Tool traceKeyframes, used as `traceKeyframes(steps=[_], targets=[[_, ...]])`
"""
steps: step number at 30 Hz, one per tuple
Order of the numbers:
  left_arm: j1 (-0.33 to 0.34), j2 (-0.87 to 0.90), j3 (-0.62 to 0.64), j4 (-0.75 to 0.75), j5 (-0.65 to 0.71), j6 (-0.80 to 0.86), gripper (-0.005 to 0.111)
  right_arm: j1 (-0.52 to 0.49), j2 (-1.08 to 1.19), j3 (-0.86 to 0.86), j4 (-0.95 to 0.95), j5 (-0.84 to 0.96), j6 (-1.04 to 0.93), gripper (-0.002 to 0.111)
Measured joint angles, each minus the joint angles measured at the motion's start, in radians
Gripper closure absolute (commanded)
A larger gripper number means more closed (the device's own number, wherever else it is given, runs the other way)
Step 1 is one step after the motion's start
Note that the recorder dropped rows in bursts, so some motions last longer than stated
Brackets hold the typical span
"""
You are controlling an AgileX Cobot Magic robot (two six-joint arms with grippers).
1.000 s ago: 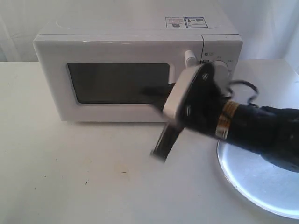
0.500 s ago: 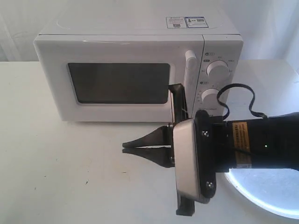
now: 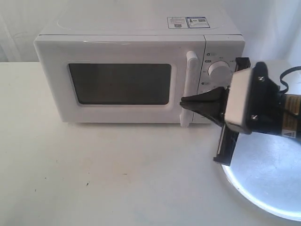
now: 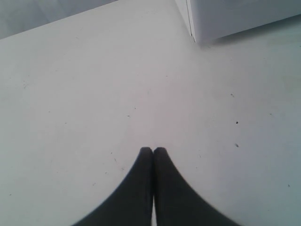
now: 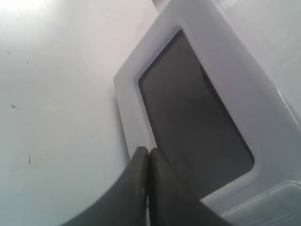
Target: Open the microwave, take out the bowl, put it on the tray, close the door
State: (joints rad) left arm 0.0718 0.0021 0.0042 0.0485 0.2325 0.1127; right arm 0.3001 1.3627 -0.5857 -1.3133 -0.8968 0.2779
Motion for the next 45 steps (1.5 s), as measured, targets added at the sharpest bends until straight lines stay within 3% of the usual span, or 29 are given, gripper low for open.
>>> traceKeyframes(steps=[5, 9, 14, 18, 22, 25, 28, 31, 42, 45], targets=[[0.000, 0.000, 0.000, 0.000, 0.000, 0.000, 0.107, -0.162, 0.142, 0.000, -0.006, -0.251, 0.000, 0.108], [0.000, 0.000, 0.000, 0.000, 0.000, 0.000, 0.107, -0.246, 0.288, -0.037, -0.047, -0.298, -0.007, 0.108], [0.000, 0.000, 0.000, 0.000, 0.000, 0.000, 0.107, -0.276, 0.452, -0.123, -0.112, -0.303, -0.018, 0.108], [0.000, 0.000, 0.000, 0.000, 0.000, 0.000, 0.107, -0.276, 0.532, -0.196, -0.001, -0.303, -0.016, 0.106], [0.000, 0.000, 0.000, 0.000, 0.000, 0.000, 0.107, -0.276, 0.550, -0.221, 0.036, -0.305, -0.054, 0.090], [0.000, 0.000, 0.000, 0.000, 0.000, 0.000, 0.107, -0.256, 0.550, -0.223, 0.047, -0.307, -0.061, 0.063], [0.000, 0.000, 0.000, 0.000, 0.000, 0.000, 0.107, -0.185, 0.550, -0.223, 0.099, -0.307, -0.061, 0.049], [0.000, 0.000, 0.000, 0.000, 0.000, 0.000, 0.107, -0.119, 0.552, -0.221, 0.215, -0.288, -0.067, 0.052], [0.000, 0.000, 0.000, 0.000, 0.000, 0.000, 0.107, -0.037, 0.552, -0.201, 0.357, -0.220, -0.115, 0.105], [0.000, 0.000, 0.000, 0.000, 0.000, 0.000, 0.107, -0.021, 0.552, -0.199, 0.381, -0.211, -0.120, 0.108]])
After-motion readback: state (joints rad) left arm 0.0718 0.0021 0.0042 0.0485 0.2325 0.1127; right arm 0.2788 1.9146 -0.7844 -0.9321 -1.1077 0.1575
